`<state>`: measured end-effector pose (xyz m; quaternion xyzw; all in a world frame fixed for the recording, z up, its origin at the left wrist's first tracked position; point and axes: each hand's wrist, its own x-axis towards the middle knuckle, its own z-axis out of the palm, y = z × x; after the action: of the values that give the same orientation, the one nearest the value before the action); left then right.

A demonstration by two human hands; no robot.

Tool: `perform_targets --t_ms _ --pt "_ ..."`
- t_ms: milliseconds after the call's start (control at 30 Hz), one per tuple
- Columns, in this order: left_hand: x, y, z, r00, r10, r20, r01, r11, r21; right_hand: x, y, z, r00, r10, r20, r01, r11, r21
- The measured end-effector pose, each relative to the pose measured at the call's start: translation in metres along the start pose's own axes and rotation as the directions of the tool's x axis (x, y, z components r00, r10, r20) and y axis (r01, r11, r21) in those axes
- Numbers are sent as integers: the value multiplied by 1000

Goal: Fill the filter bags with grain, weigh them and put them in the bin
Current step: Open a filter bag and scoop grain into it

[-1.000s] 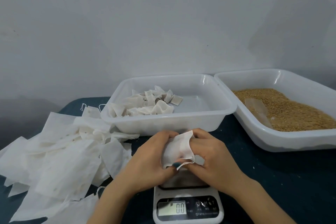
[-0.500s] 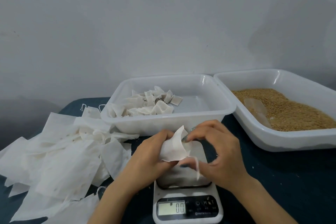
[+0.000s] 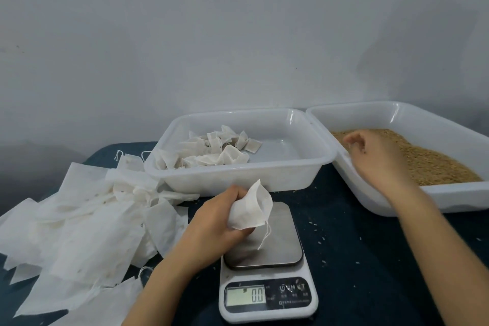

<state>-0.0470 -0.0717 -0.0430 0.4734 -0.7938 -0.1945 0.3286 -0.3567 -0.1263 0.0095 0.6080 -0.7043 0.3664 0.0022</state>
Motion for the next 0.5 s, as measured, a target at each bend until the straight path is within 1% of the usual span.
perform_targets --t_ms 33,100,167,233,367,433,500 --pt "0 0 0 1000 3 1 -3 1000 10 10 10 -4 993 75 93 -66 993 -97" --pt "0 0 1 1000 5 6 -5 1000 26 25 25 -9 933 249 259 -162 934 -317" --pt "0 0 2 1000 4 10 -4 1000 29 30 34 -8 867 360 345 -172 865 -471" --pt "-1 0 2 1000 0 16 0 1000 28 33 38 -4 849 396 349 -185 842 -506" --pt "-2 0 1 1000 1 23 -1 1000 23 35 37 1 834 410 369 -194 844 -500" --pt "-2 0 1 1000 2 22 -2 1000 20 35 37 0 817 435 380 -236 852 -468" --pt "-2 -1 2 1000 4 18 -5 1000 23 35 37 -2 815 446 369 -278 861 -426"
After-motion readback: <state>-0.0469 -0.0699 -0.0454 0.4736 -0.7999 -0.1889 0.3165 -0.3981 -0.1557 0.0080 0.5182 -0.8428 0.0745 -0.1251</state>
